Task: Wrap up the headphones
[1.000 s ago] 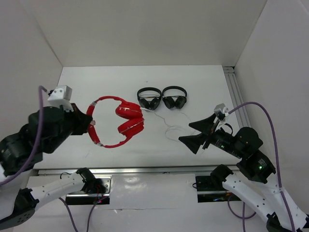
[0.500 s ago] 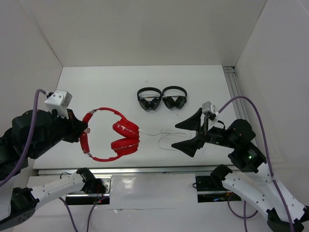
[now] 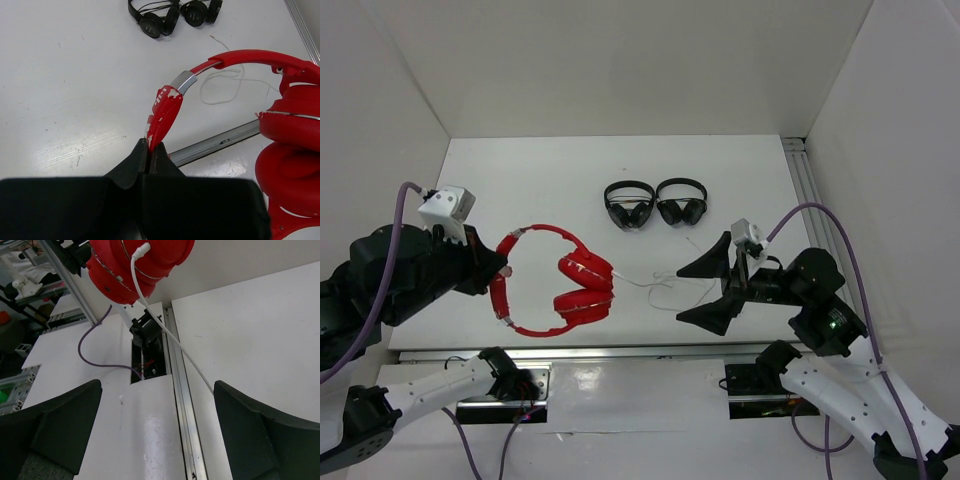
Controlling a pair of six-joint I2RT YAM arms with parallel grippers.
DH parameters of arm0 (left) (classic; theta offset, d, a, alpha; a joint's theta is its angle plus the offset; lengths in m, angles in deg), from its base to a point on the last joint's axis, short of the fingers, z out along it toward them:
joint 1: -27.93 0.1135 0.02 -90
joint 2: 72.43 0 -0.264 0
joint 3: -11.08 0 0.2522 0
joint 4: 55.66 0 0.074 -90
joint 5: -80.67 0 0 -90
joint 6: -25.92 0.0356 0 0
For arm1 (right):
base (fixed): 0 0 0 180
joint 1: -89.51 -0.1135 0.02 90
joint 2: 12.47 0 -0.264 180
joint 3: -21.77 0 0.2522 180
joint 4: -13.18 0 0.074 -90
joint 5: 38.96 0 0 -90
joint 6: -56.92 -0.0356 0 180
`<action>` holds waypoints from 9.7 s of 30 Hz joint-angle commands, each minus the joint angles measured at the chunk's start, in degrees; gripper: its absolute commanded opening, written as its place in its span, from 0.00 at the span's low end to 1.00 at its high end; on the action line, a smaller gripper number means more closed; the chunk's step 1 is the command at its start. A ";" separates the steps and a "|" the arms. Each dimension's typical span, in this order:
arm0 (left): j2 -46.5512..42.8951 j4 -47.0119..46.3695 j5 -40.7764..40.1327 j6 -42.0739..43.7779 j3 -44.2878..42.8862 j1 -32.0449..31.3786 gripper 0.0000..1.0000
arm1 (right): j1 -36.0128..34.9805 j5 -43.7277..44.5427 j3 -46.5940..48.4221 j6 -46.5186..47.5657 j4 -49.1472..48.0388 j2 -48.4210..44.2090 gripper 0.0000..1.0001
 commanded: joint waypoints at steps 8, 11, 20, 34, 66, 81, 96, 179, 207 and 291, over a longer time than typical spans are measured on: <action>0.95 -7.08 1.54 -4.22 -3.48 -0.22 0.00 | -0.40 2.47 -3.49 -1.34 -15.14 7.07 0.97; 1.47 -7.08 1.54 -4.75 -3.48 -0.22 0.00 | -0.40 3.28 -4.02 0.05 -17.07 9.53 0.90; 1.47 -7.08 0.49 -6.50 -4.53 -0.22 0.00 | -2.33 3.44 -7.97 -1.08 -24.37 14.46 0.52; 1.47 -6.38 -2.32 -8.44 -6.38 -0.22 0.00 | -4.88 10.91 -14.21 0.68 -25.08 16.74 0.52; -4.77 -35.73 7.87 -42.44 26.57 -0.22 0.00 | -16.75 47.22 -15.88 -9.08 -24.63 19.82 0.07; -9.79 -38.38 5.06 -51.59 32.03 -0.22 0.00 | -16.75 46.25 -17.82 -10.22 -31.31 22.28 0.00; -2.48 -37.23 -9.95 -63.71 33.00 -0.22 0.00 | -26.67 59.96 -9.38 -13.20 -26.13 31.60 0.00; 18.52 -18.15 -21.23 -30.52 22.10 -0.83 0.00 | -38.98 67.85 20.25 15.35 4.19 35.02 0.11; 16.85 -17.63 -6.71 -15.29 20.26 -5.32 0.00 | -42.50 104.52 12.68 20.89 -21.03 37.56 0.21; 17.90 -6.03 -1.01 -9.50 3.11 -4.88 0.00 | -9.28 7.04 -8.84 -12.24 -72.45 64.64 0.72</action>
